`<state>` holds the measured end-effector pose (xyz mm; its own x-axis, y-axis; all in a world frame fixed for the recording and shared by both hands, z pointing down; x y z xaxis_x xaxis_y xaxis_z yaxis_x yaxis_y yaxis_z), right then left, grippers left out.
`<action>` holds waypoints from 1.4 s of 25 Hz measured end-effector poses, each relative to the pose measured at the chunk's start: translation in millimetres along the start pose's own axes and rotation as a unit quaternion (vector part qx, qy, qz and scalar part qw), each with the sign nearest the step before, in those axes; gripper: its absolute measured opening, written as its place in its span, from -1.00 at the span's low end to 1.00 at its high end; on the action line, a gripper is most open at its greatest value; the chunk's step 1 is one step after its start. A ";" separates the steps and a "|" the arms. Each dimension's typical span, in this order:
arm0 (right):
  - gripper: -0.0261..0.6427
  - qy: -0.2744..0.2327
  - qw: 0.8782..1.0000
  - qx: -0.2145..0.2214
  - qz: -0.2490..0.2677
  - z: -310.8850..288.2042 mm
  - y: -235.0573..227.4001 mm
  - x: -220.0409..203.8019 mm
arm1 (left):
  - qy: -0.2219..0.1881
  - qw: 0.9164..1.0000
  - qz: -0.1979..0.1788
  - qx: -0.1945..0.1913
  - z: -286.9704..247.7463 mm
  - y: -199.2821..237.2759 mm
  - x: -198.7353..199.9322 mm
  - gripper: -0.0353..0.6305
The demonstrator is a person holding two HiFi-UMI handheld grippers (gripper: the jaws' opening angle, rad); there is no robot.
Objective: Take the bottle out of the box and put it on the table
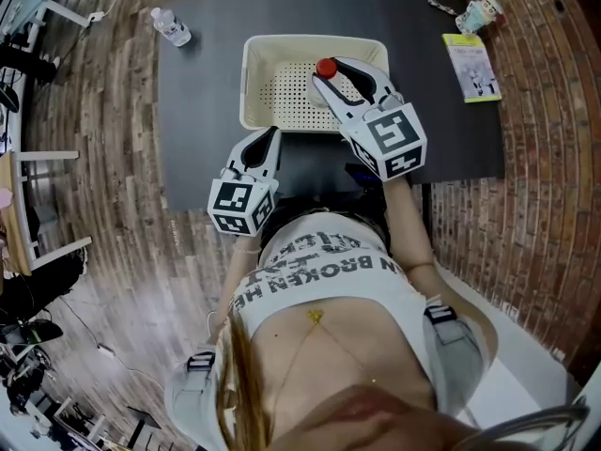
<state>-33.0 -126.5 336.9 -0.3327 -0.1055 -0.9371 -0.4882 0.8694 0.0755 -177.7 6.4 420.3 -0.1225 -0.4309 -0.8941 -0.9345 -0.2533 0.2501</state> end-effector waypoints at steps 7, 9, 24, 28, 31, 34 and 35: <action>-0.50 -0.003 1.000 -0.010 -0.005 7.1 -6.1 1.7 | 0.003 1.000 -0.004 -0.009 -5.6 -2.7 0.5 -0.88; -0.50 -0.004 1.000 -0.014 -0.004 9.7 -7.4 3.0 | 0.003 1.000 -0.005 -0.011 -6.8 -3.3 1.3 -0.88; -0.50 -0.003 0.997 -0.073 -0.023 46.6 -33.7 0.1 | 0.019 0.998 -0.021 -0.056 -29.7 -18.6 4.2 -0.88; -0.50 -0.003 0.995 -0.092 -0.027 58.8 -43.8 -3.3 | 0.023 0.997 -0.027 -0.068 -37.6 -24.8 5.1 -0.88; -0.50 -0.001 0.994 -0.107 -0.030 66.9 -49.9 -7.1 | 0.027 0.996 -0.032 -0.077 -42.5 -29.0 5.4 -0.88; -0.50 -0.002 0.992 -0.122 -0.036 76.4 -57.1 -12.0 | 0.030 0.995 -0.035 -0.087 -48.6 -34.9 5.3 -0.88; -0.50 -0.002 0.991 -0.127 -0.039 80.3 -59.1 -13.4 | 0.031 0.995 -0.037 -0.090 -50.1 -37.0 4.9 -0.88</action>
<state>65.0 -137.7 317.7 -0.2834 -0.1643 -0.9448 -0.7001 0.7087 0.0867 -127.0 -29.8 425.3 -0.0294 -0.4569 -0.8890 -0.8644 -0.4349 0.2521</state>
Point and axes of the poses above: the fingertips, and each gripper's own axes: z backward along the fingers, y to its left, x out of its top, the point moved 8 cm from there along z, backward along the fingers, and after that the axes turned 3 degrees about y, right-handed, at the moved point
